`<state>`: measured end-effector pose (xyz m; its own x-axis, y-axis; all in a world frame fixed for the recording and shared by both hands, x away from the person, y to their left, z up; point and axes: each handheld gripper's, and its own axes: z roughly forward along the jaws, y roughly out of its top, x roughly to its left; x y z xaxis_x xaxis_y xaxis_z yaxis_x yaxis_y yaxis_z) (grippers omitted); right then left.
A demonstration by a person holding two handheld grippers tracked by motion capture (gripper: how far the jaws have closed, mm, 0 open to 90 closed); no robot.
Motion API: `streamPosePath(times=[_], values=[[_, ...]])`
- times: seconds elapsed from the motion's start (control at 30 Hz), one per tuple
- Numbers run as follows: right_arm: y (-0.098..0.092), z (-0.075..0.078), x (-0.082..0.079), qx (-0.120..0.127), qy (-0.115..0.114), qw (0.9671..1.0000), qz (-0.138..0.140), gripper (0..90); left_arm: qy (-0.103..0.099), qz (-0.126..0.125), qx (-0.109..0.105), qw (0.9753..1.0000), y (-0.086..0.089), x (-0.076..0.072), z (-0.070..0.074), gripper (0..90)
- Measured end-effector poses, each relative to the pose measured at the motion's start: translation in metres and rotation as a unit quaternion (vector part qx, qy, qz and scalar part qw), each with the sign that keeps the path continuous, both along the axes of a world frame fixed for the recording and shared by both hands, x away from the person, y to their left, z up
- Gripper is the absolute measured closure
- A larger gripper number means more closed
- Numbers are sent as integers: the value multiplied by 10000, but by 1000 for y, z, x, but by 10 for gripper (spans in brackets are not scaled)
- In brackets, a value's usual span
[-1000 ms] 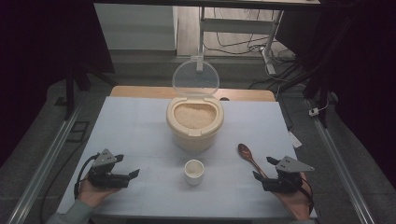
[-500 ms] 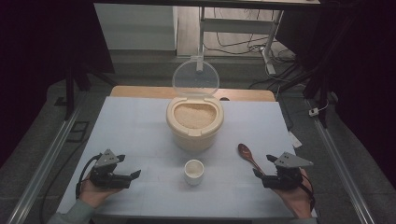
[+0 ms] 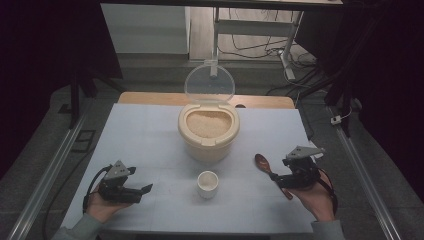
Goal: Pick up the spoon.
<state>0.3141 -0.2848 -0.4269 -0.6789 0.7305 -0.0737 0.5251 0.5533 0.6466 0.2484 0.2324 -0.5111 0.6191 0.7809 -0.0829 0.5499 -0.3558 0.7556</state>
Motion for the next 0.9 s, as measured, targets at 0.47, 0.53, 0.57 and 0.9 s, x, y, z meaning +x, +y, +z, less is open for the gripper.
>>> streamPosePath(times=[0.47,0.53,0.57,0.9], values=[[3,-21,21,-654,990,9925,-288,339,34,-11,59,10000,0,0,-2,117],[0,-25,22,-703,1076,9912,-318,344,50,-13,65,10000,0,0,-3,117],[-1,-27,23,-721,1103,9907,-352,347,53,-11,67,10000,0,0,-3,117],[-11,-45,25,-839,1402,9855,-454,420,87,-30,96,9999,0,0,-4,116]])
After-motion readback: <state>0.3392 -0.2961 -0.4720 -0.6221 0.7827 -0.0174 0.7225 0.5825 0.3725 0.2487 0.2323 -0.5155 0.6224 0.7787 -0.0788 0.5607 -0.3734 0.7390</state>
